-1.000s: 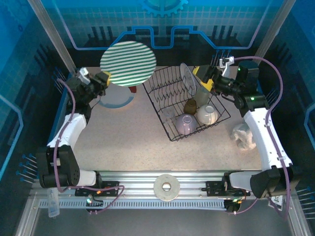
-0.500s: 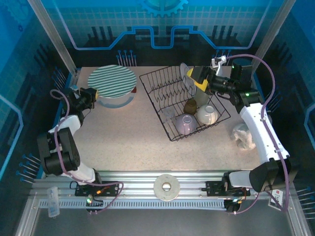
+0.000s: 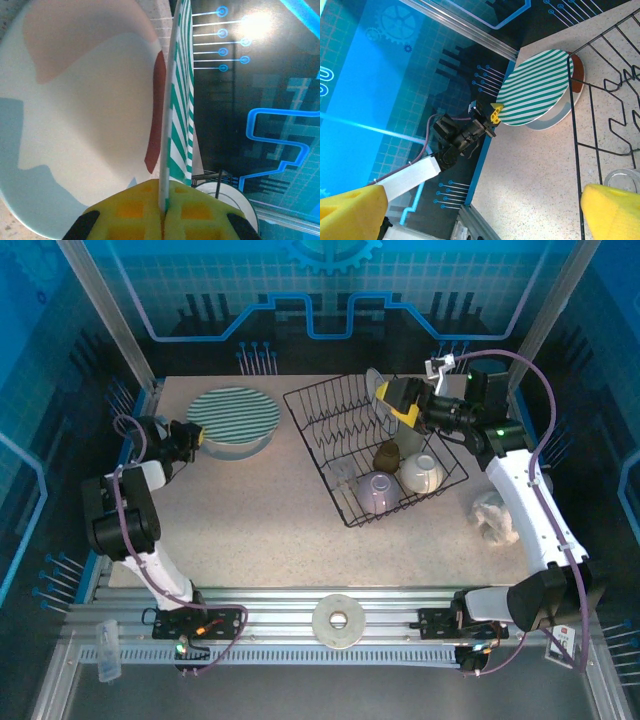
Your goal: Unload the mixed dishes from the dish rack
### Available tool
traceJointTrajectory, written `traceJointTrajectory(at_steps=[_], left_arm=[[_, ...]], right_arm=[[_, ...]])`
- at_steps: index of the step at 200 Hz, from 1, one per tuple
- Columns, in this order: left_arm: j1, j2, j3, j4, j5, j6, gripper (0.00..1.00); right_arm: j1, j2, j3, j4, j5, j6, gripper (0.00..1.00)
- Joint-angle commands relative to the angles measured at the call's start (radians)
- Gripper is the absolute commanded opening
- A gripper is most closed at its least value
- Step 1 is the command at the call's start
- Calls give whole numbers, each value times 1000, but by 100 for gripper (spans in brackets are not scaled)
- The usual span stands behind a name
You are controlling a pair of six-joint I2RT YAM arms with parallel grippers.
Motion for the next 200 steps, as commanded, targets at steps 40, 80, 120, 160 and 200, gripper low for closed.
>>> traceJointTrajectory(at_steps=[40, 80, 120, 160, 200], left_arm=[[15, 76, 62, 77, 52, 37, 0], [17, 115, 72, 91, 63, 37, 0], [17, 138, 69, 105, 62, 28, 1], [18, 155, 85, 87, 70, 31, 11], [17, 157, 92, 54, 76, 39, 27]], right_arm=[[20, -37, -25, -8, 33, -33, 100], [27, -41, -41, 1, 54, -29, 100], [30, -46, -63, 18, 68, -24, 100], [31, -38, -77, 45, 69, -10, 100], [30, -30, -75, 52, 72, -8, 100]])
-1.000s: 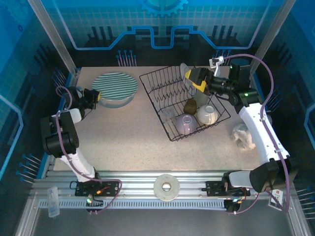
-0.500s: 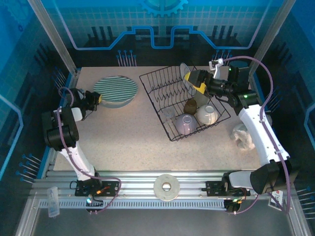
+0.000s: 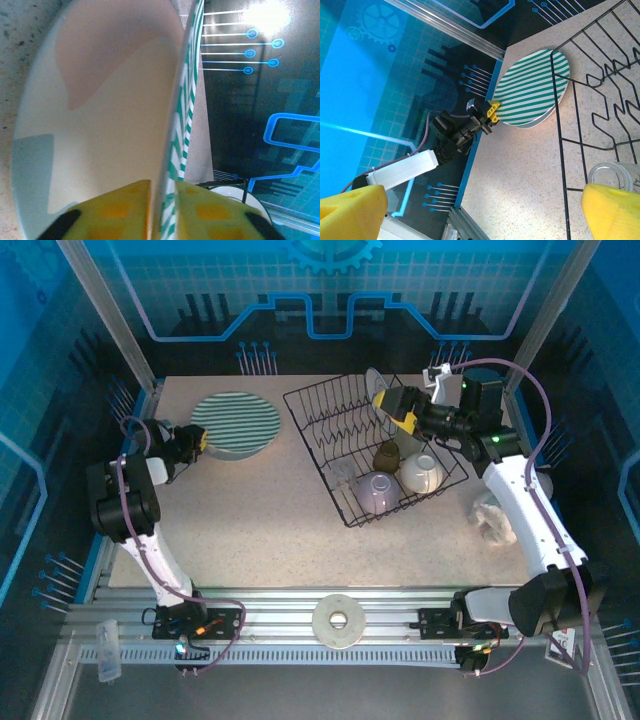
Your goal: Unload the mixed dishes from the dish rack
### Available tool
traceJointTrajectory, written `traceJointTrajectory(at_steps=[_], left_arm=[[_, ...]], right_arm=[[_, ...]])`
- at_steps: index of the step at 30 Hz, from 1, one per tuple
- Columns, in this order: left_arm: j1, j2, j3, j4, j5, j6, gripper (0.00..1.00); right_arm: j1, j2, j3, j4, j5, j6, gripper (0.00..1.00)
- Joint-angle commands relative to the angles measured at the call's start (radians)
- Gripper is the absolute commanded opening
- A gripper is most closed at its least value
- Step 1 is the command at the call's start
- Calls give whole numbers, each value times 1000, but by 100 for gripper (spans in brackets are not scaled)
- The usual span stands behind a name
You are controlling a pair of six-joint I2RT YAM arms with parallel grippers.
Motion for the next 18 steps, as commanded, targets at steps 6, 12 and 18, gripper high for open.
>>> traceJointTrajectory(at_steps=[6, 12, 18], left_arm=[[9, -8, 32, -32, 35, 45, 42], [8, -40, 47, -133, 32, 112, 63], [9, -80, 60, -222, 17, 171, 85]], right_arm=[[12, 5, -1, 37, 10, 3, 100], [13, 11, 2, 40, 2, 4, 100], [12, 8, 0, 40, -4, 4, 100]])
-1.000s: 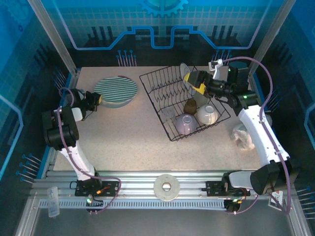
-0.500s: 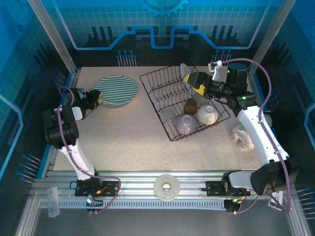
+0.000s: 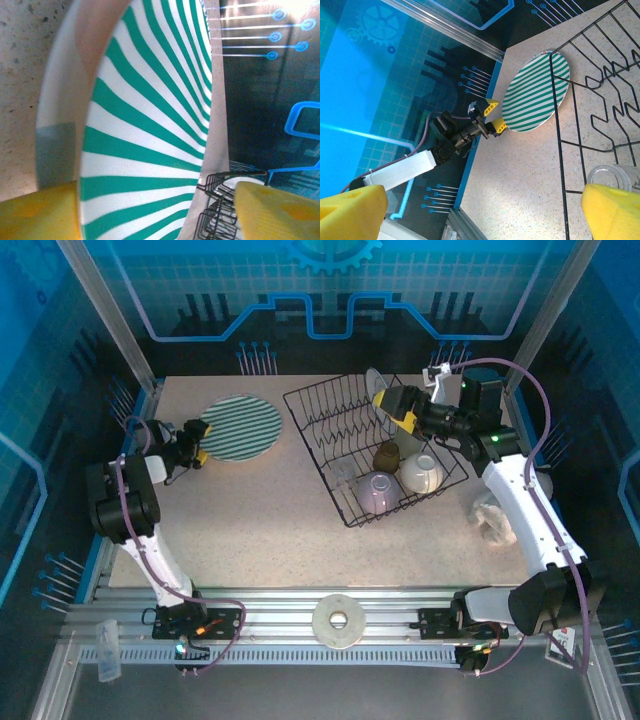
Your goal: Unload the mixed dishes from the dish rack
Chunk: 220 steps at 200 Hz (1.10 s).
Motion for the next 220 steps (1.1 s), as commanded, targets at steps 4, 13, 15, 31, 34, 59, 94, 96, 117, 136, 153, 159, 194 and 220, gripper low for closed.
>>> traceJointTrajectory(at_steps=[4, 13, 15, 31, 34, 59, 94, 96, 117, 136, 153, 159, 194, 220], left_arm=[[9, -70, 52, -92, 6, 75, 96], [9, -75, 60, -116, 2, 87, 99], [8, -76, 63, -122, 0, 90, 99], [9, -86, 79, -174, -16, 116, 99], [9, -89, 79, -183, -20, 119, 99], [8, -100, 120, -316, -71, 170, 99], [6, -123, 178, -509, -184, 253, 99], [6, -124, 181, -517, -189, 257, 99], [4, -125, 204, -579, -220, 271, 99], [-10, -130, 218, -633, -217, 279, 99], [-43, -160, 199, -662, -241, 294, 99], [-57, -172, 187, -676, -257, 291, 99], [-149, -219, 111, -703, -282, 216, 99], [-235, -245, 63, -675, -296, 129, 99]], right_arm=[[12, 0, -3, 32, -6, 4, 100], [13, -3, -5, 31, -8, 4, 100], [12, -4, -6, 31, -8, 4, 100], [13, -8, -10, 31, -11, 3, 100], [13, -9, -10, 31, -11, 3, 100], [13, -17, -14, 27, -13, -2, 100], [11, -25, -23, 26, -15, -2, 100], [11, -26, -23, 26, -15, -2, 100], [12, -30, -28, 25, -19, -1, 100], [13, -34, -28, 23, -20, -3, 100], [12, -36, -31, 21, -19, -5, 100], [12, -38, -31, 20, -18, -5, 100], [11, -39, -45, 26, -23, -1, 100], [12, -35, -45, 28, -24, -2, 100]])
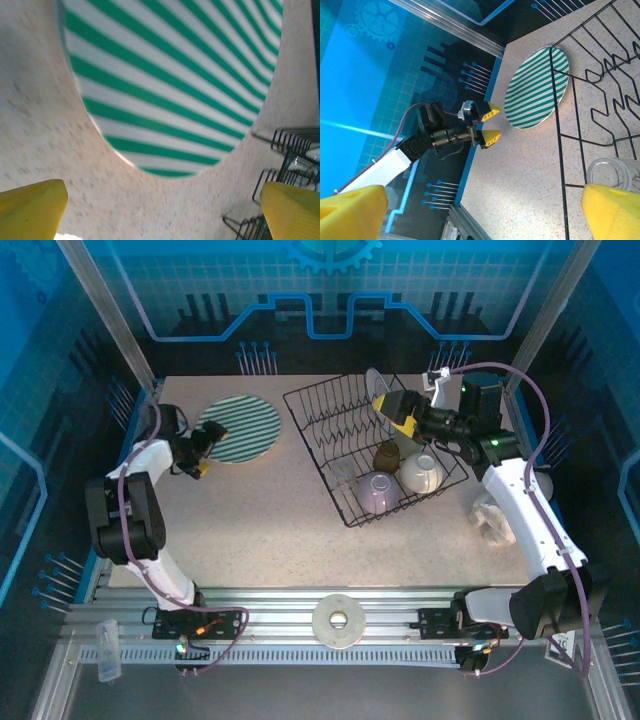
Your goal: Unload the mixed dishes from the dish rack
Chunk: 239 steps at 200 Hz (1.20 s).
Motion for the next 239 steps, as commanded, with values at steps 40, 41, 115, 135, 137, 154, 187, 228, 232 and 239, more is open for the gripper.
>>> traceJointTrajectory(at_steps=[40, 41, 115, 135, 137, 154, 187, 228, 232, 239], left_arm=[[-164, -16, -71, 36, -34, -227, 99], [-165, -14, -70, 37, -34, -228, 99], [-195, 110, -7, 151, -62, -346, 99], [-194, 135, 15, 177, -68, -359, 99], [-194, 140, 18, 177, -70, -358, 99], [-193, 171, 58, 152, -73, -353, 99], [-178, 192, 86, 152, -90, -368, 99], [-149, 211, 127, 137, -106, -360, 99], [-144, 211, 128, 140, -106, -363, 99], [-140, 211, 133, 142, -103, -366, 99]], right_arm=[[13, -4, -6, 33, -22, 5, 100], [13, -4, -6, 33, -22, 5, 100], [13, -8, -5, 21, -30, -8, 100], [12, -12, -6, 17, -31, -12, 100], [12, -13, -7, 16, -32, -13, 100], [11, -15, -11, 11, -31, -15, 100], [10, -23, -9, 1, -34, -21, 100], [5, -24, -8, -6, -36, -24, 100], [6, -24, -8, -6, -37, -25, 100], [5, -25, -6, -8, -37, -26, 100]])
